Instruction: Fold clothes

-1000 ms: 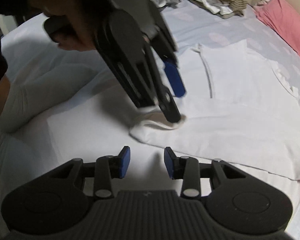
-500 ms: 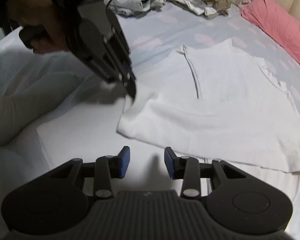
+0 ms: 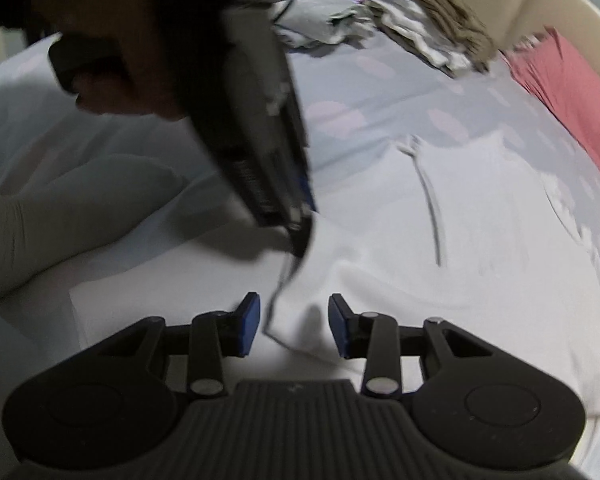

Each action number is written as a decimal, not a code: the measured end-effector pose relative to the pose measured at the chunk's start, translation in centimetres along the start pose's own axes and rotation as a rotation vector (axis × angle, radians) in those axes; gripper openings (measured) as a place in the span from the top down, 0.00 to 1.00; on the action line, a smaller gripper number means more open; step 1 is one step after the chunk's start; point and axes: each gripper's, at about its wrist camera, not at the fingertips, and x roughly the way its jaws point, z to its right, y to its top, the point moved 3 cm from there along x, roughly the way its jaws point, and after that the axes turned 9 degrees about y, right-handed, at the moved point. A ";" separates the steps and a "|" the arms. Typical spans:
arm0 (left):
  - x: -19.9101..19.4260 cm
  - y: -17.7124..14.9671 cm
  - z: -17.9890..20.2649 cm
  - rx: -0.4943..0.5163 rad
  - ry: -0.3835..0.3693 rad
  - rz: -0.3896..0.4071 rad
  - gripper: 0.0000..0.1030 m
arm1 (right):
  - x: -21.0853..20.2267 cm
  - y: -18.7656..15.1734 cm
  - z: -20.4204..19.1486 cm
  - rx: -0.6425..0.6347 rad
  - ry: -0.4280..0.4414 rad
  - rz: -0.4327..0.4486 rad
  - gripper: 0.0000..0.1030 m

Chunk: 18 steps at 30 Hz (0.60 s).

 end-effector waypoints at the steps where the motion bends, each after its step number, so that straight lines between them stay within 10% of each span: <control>1: 0.0 0.0 -0.2 -0.004 0.002 0.000 0.96 | 0.5 -0.1 -0.3 -0.018 -0.007 -0.020 0.65; 3: -0.1 -0.1 -0.6 -0.017 0.008 0.007 0.96 | 1.5 -0.4 -0.9 -0.057 -0.009 -0.074 0.88; 18: -3.9 -1.4 -2.6 -0.041 0.020 0.046 1.00 | -1.8 1.1 -0.2 -0.067 0.082 0.048 0.92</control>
